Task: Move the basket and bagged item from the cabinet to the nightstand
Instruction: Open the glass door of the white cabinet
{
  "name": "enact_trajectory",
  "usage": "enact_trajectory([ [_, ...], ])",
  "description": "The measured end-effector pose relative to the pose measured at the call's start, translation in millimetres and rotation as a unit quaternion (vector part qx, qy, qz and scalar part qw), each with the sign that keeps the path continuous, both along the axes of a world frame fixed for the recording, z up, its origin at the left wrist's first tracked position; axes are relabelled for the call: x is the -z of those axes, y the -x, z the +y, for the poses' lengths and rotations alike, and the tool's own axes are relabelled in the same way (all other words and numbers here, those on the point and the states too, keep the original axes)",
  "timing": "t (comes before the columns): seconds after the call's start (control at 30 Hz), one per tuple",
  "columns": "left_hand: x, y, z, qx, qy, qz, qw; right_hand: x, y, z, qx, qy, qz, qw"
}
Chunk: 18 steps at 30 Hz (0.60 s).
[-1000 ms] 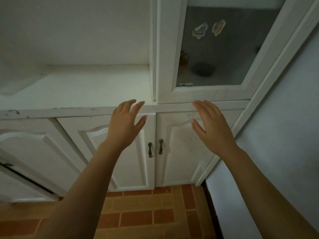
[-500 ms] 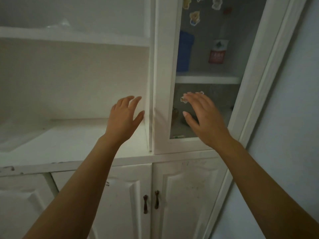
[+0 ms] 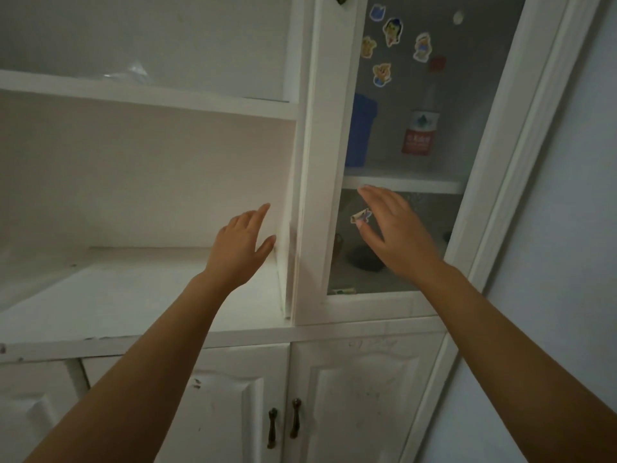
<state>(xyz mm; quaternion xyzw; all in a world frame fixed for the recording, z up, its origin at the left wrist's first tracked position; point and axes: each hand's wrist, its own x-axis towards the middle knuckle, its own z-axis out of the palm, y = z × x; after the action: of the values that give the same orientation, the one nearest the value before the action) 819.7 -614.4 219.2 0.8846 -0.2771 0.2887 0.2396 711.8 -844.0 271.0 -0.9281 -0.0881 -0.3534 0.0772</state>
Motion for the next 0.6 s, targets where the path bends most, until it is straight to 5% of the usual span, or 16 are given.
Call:
enact_trajectory([
  [0.6, 44.4, -68.5, -6.2, 0.224, -0.045, 0.055, 0.972, 5.1, -41.6, 47.2, 0.071, -0.059, 0.018, 0.996],
])
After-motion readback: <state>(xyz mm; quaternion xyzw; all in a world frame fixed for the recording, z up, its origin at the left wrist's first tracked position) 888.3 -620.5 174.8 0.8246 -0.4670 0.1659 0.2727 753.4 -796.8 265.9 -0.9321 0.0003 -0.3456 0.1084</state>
